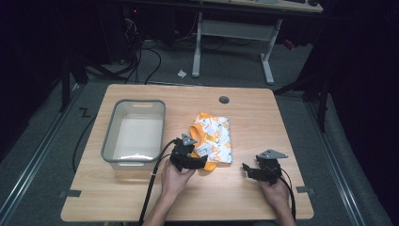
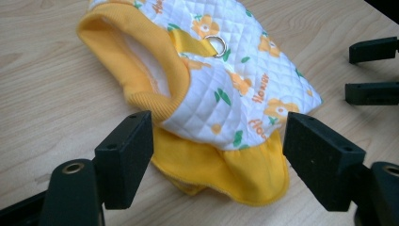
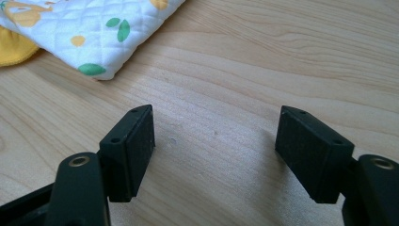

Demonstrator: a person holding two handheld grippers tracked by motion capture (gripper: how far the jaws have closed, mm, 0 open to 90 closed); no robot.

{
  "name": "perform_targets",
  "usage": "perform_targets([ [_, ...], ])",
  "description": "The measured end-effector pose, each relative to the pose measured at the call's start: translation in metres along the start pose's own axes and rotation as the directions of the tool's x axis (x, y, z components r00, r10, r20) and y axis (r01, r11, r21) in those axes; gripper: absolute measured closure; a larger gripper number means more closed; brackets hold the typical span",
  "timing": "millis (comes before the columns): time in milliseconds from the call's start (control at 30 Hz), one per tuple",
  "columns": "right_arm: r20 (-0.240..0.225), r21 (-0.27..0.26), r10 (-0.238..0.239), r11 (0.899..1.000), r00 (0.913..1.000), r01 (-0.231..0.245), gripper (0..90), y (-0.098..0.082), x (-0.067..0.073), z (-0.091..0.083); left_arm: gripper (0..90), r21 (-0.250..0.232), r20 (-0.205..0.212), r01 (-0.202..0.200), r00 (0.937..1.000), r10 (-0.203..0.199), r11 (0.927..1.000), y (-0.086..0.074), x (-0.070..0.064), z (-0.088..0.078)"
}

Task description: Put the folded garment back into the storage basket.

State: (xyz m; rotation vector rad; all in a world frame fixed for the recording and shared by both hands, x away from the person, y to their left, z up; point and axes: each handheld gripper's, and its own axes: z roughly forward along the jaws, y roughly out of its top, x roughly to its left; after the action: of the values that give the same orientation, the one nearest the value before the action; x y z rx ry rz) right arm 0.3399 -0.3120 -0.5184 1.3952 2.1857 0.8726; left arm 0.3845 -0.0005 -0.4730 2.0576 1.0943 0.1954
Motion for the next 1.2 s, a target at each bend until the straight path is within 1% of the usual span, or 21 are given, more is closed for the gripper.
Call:
perform_targets([
  [167,0.0,0.0,0.0,1.0,1.0,0.0,29.1,0.0,0.0,0.0,24.6,0.015,-0.017,-0.02,0.9997,0.02,0.9997,0.014,0.001,0.007],
  [267,0.0,0.0,0.0,1.0,1.0,0.0,29.1,0.0,0.0,0.0,25.4,0.014,-0.027,-0.017,0.9995,0.017,0.9998,0.019,0.001,0.009],
  [300,0.0,0.0,0.0,1.0,1.0,0.0,29.1,0.0,0.0,0.0,25.3,0.017,-0.028,-0.008,0.9996,0.008,0.9998,0.023,0.003,0.012],
  [467,0.0,0.0,0.0,1.0,1.0,0.0,29.1,0.0,0.0,0.0,25.5,0.021,-0.043,0.001,0.9991,0.0,0.9998,0.029,0.007,0.019],
  [500,0.0,0.0,0.0,1.0,1.0,0.0,29.1,0.0,0.0,0.0,26.1,0.011,-0.041,0.013,0.9991,-0.013,0.9998,0.032,0.009,0.021],
  [533,0.0,0.0,0.0,1.0,1.0,0.0,29.1,0.0,0.0,0.0,26.0,0.02,-0.049,0.012,0.9987,-0.011,0.9997,0.033,0.01,0.023],
  [567,0.0,0.0,0.001,1.0,1.0,-0.001,29.1,0.0,0.0,0.0,26.0,0.02,-0.049,0.012,0.9987,-0.011,0.9997,0.033,0.01,0.023],
  [600,0.0,0.0,0.0,1.0,1.0,0.0,29.1,0.0,0.0,0.0,26.0,0.029,-0.061,0.007,0.9982,-0.005,0.9996,0.035,0.013,0.026],
  [633,0.0,0.0,0.0,1.0,1.0,0.0,29.1,0.0,0.0,0.0,26.0,0.032,-0.062,0.01,0.9981,-0.008,0.9994,0.036,0.014,0.028],
  [767,0.0,0.0,0.001,1.0,1.0,-0.001,29.1,0.0,0.0,0.0,26.1,0.034,-0.074,0.016,0.9972,-0.013,0.9993,0.039,0.018,0.034],
  [800,0.0,0.0,0.0,1.0,1.0,0.0,29.1,0.0,0.0,0.0,26.5,0.022,-0.073,0.023,0.9971,-0.021,0.9995,0.04,0.021,0.038],
  [867,0.0,0.0,0.0,1.0,1.0,0.0,29.1,0.0,0.0,0.0,26.8,0.023,-0.074,0.029,0.9968,-0.028,0.9993,0.039,0.022,0.04],
  [900,0.0,0.0,0.0,1.0,1.0,0.0,29.1,0.0,0.0,0.0,27.3,0.024,-0.081,0.034,0.9962,-0.032,0.9991,0.039,0.024,0.042],
  [933,0.0,0.0,0.0,1.0,1.0,0.0,29.1,0.0,0.0,0.0,28.1,0.027,-0.107,0.036,0.9937,-0.033,0.999,0.038,0.026,0.047],
  [1000,0.0,0.0,0.0,1.0,1.0,0.0,29.1,0.0,0.0,0.0,28.4,0.026,-0.098,0.058,0.9937,-0.055,0.998,0.038,0.03,0.05],
  [1167,0.0,0.0,0.0,1.0,1.0,0.0,29.1,0.0,0.0,0.0,28.6,0.012,-0.098,0.067,0.993,-0.065,0.9977,0.038,0.031,0.053],
  [1200,0.0,0.0,0.0,1.0,1.0,0.0,29.1,0.0,0.0,0.0,28.7,0.015,-0.102,0.069,0.9925,-0.067,0.9975,0.037,0.032,0.057],
])
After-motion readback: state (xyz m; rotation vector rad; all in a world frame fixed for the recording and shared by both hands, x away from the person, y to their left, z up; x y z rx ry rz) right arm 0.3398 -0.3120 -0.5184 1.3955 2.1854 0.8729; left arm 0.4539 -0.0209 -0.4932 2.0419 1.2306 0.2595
